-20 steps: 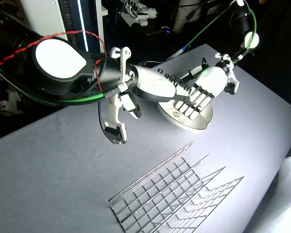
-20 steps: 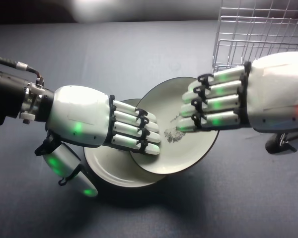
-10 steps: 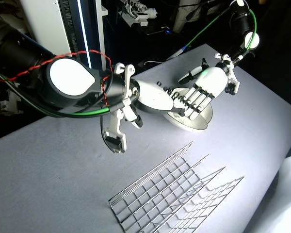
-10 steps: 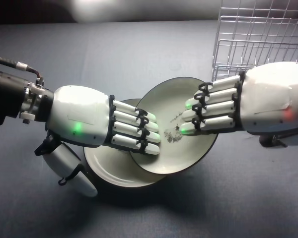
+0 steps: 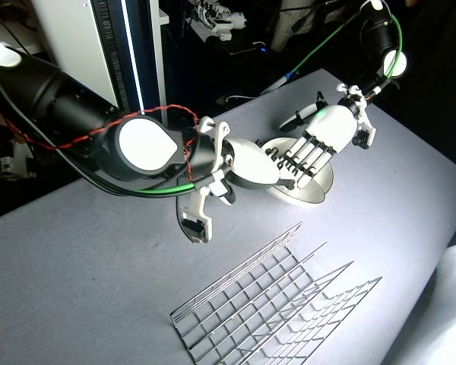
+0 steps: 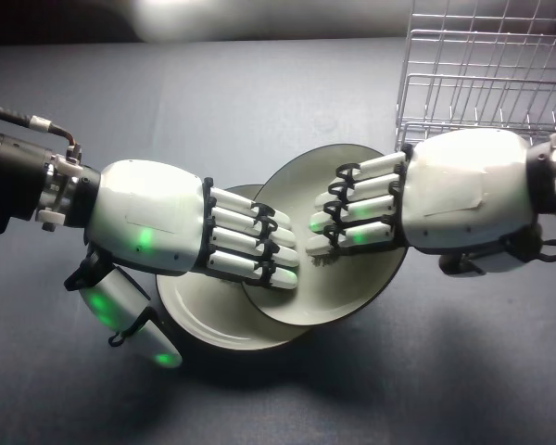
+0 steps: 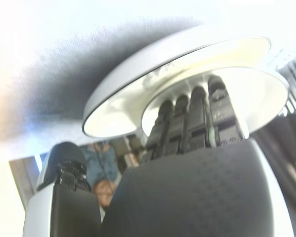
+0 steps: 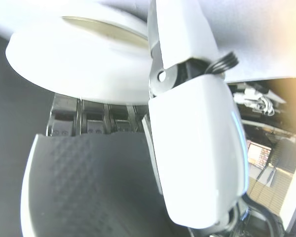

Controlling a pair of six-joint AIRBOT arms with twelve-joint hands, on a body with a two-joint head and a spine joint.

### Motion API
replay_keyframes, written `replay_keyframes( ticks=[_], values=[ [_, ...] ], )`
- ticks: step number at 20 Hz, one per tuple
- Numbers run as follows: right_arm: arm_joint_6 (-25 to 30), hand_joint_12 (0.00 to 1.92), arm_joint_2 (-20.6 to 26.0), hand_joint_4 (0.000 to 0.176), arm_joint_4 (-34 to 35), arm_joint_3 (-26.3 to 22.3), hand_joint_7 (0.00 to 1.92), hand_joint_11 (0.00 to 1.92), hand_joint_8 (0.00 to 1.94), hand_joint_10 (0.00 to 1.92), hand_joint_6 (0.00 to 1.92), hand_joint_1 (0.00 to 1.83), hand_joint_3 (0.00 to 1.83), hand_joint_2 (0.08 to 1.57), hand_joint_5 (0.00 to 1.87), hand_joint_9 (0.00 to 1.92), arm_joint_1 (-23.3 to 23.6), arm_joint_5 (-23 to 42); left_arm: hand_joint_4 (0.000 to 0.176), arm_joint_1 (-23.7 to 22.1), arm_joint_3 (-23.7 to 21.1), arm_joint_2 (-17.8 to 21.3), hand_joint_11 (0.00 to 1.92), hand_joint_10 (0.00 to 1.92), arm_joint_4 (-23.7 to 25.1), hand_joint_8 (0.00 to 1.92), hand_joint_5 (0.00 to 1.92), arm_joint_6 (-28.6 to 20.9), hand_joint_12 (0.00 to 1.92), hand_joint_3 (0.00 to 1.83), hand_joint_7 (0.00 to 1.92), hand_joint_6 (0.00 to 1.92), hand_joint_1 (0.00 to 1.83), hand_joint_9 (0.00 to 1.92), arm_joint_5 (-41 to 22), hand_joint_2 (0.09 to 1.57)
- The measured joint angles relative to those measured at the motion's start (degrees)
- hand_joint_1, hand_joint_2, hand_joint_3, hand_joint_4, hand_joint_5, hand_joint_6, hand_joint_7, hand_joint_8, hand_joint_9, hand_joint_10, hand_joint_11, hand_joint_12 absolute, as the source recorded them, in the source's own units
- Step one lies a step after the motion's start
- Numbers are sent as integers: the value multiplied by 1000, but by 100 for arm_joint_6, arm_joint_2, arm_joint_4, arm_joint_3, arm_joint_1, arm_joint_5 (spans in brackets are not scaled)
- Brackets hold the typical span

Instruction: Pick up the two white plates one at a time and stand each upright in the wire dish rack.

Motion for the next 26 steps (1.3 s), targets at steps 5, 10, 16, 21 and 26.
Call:
replay_keyframes(
  ticks=[5, 10, 16, 21, 26],
  values=[
    [0, 568, -354, 0, 136, 240, 147, 0, 8, 12, 8, 1357, 5, 1056, 164, 176, 0, -42, 0, 0, 7, 0, 0, 0, -2, 0, 0, -2, 0, 0, 0, 0, 0, 0, -4, 1116],
    [-2, 730, -479, 0, 280, 328, 226, 0, 9, 12, 10, 1323, 0, 1064, 235, 243, 2, -149, 0, 0, 7, 0, 0, 0, -2, 0, 0, -2, 0, 3, 0, 0, 0, 0, -4, 1128],
    [-2, 764, -562, 0, 330, 409, 236, 0, 5, 10, 2, 1328, 0, 1048, 229, 260, 9, -138, 0, 0, 42, 0, 0, 0, 0, 0, 0, -2, 0, 1, 0, 0, 0, 0, -28, 1124],
    [-2, 986, -575, 0, 404, 409, 573, 201, 10, 32, 20, 1342, 1, 1049, 530, 584, 13, -129, 0, 9, 70, -7, 0, 0, -20, 0, 0, -2, 0, 0, 0, 0, 0, 0, -52, 1110],
    [-52, 863, -597, 0, 378, 409, 1037, 759, 789, 892, 1123, 1352, 4, 1113, 796, 1005, 70, -39, 0, 7, 83, -26, 0, 0, -35, 0, 0, -2, 0, 3, 0, 0, 0, 0, -57, 1127]
  ],
)
